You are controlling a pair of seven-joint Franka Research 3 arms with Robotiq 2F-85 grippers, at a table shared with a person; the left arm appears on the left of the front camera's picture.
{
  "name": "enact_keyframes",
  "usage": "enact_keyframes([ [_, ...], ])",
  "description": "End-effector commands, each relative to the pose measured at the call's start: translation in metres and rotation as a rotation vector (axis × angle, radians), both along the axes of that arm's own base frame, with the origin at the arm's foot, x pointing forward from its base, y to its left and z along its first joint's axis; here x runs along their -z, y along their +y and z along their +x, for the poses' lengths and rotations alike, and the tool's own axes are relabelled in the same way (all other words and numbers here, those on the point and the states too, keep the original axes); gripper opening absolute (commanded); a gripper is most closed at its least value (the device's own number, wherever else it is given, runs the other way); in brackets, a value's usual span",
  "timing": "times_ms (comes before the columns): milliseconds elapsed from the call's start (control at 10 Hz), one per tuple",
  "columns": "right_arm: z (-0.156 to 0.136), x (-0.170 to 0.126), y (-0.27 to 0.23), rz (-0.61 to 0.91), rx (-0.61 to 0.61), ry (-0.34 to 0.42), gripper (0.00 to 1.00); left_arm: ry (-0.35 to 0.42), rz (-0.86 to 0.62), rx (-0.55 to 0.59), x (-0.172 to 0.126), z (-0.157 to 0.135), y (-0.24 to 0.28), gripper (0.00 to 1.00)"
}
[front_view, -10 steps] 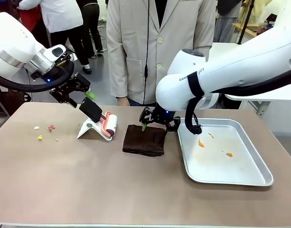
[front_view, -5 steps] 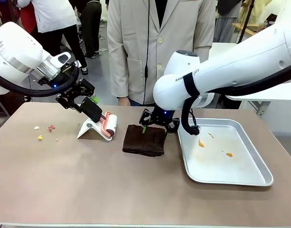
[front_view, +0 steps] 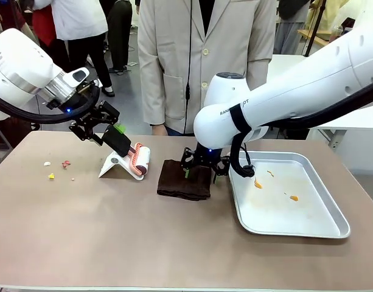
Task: Clean the surface of the table.
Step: Hold the Lint Roller with your left hand and the towel with your right hand.
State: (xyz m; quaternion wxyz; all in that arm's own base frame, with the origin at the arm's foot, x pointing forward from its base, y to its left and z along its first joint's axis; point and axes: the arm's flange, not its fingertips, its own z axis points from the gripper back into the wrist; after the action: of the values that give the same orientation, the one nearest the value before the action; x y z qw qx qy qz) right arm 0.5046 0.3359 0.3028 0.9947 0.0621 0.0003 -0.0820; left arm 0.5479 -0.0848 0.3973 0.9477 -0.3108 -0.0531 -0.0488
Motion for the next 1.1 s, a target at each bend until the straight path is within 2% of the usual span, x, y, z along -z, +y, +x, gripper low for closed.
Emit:
enact_keyframes([
  [0, 0.0073, -0.0026, 0.0094, -0.037, 0.018, -0.014, 1.00, 0.028, 0.014, -0.007, -0.0054, 0.0016, -0.0018, 1.00],
  [600, 0.0104, 0.0014, 0.0070, -0.018, 0.009, -0.019, 1.00, 0.029, 0.022, -0.015, -0.0068, 0.0025, -0.0004, 1.00],
  [700, 0.0106, 0.0021, 0.0075, -0.016, 0.004, -0.018, 0.63, 0.033, 0.019, -0.017, -0.0069, 0.0027, -0.0003, 1.00],
  [800, 0.0106, 0.0022, 0.0079, -0.016, 0.006, -0.004, 0.40, 0.034, 0.021, -0.010, -0.0066, 0.0028, -0.0009, 0.40],
  [900, 0.0105, 0.0022, 0.0082, -0.015, 0.008, 0.001, 0.03, 0.037, 0.013, -0.012, -0.0066, 0.0028, -0.0009, 0.40],
  [1000, 0.0104, 0.0026, 0.0080, -0.016, 0.007, 0.004, 0.00, 0.033, 0.010, -0.009, -0.0064, 0.0028, -0.0013, 0.00],
])
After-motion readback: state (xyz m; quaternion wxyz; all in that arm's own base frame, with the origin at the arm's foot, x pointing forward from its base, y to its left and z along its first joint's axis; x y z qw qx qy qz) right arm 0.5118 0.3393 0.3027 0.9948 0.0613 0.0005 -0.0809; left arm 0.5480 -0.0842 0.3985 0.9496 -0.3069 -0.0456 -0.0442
